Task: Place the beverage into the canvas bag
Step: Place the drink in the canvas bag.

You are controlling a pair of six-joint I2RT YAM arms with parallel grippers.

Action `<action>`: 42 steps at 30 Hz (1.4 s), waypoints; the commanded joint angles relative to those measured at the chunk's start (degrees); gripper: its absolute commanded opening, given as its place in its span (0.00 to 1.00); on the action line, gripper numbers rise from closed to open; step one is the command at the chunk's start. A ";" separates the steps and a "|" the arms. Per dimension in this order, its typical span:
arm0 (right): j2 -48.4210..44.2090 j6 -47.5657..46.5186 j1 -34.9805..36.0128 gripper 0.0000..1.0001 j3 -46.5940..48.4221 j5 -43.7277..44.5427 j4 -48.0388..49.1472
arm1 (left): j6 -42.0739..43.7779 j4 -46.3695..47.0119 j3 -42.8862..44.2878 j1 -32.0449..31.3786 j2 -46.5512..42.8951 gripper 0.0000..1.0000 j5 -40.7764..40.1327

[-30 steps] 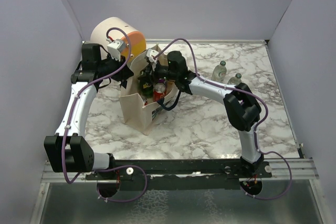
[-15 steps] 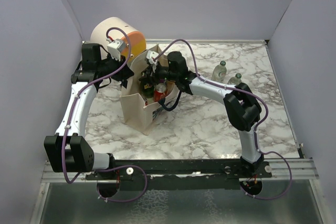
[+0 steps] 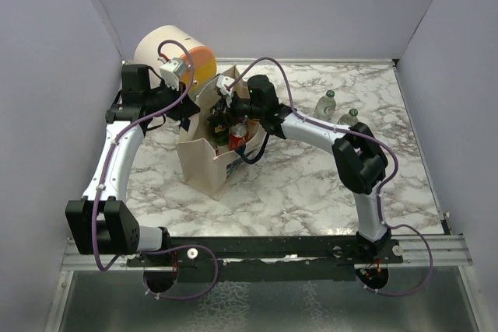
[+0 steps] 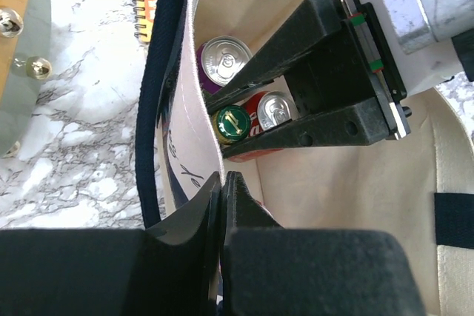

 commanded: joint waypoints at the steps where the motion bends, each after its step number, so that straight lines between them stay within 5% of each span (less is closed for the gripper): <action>1: -0.18 -0.96 -0.44 0.01 1.86 -1.38 -3.59 | -1.24 2.04 2.12 0.12 -0.19 0.00 4.38; 42: 0.65 -6.89 -0.51 0.01 -0.07 -0.49 -13.25 | 0.06 -1.23 13.20 0.29 -1.07 0.00 7.59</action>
